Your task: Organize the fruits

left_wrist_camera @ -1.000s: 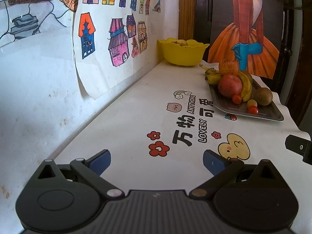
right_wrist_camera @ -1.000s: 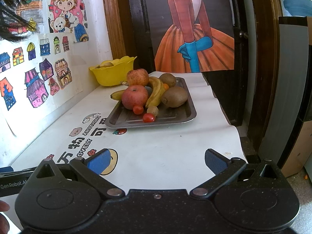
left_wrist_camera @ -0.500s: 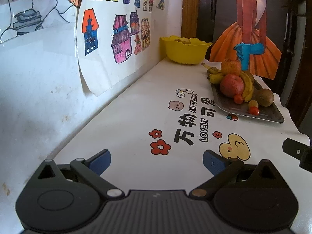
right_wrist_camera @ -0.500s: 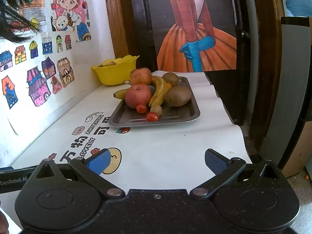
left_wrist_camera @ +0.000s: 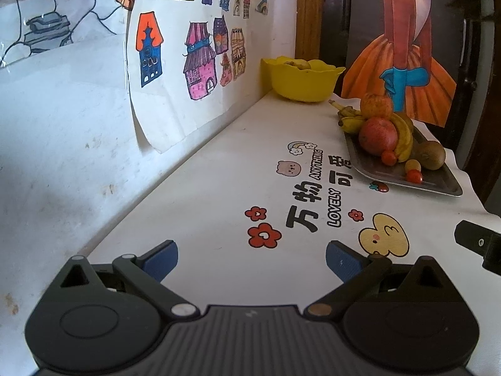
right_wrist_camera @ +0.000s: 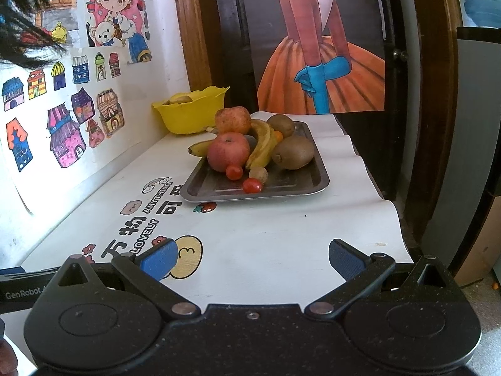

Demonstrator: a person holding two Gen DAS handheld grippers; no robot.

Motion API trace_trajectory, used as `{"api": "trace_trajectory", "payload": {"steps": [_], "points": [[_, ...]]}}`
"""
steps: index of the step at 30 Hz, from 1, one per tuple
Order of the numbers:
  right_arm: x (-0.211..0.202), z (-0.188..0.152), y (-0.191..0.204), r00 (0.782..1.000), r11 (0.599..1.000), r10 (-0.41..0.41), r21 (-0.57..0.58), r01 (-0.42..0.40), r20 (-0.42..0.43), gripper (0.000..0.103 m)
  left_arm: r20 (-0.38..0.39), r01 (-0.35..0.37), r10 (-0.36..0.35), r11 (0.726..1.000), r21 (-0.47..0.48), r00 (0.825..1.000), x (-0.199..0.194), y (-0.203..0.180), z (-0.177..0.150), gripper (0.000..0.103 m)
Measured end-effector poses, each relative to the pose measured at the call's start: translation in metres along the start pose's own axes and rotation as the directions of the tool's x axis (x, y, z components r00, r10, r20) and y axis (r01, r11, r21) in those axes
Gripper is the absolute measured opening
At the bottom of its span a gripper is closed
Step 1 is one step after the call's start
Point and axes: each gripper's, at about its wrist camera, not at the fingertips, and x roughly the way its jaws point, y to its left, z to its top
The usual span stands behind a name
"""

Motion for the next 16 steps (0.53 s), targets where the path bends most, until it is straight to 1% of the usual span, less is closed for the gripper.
{"api": "trace_trajectory", "payload": {"steps": [16], "points": [[0.0058,-0.0011,-0.0016,1.000,1.000,0.001,-0.003,-0.001,-0.014,0.102,-0.004,-0.011,0.011,1.000,0.013,1.000,0.0034,-0.0028,-0.0008,0.103]]}}
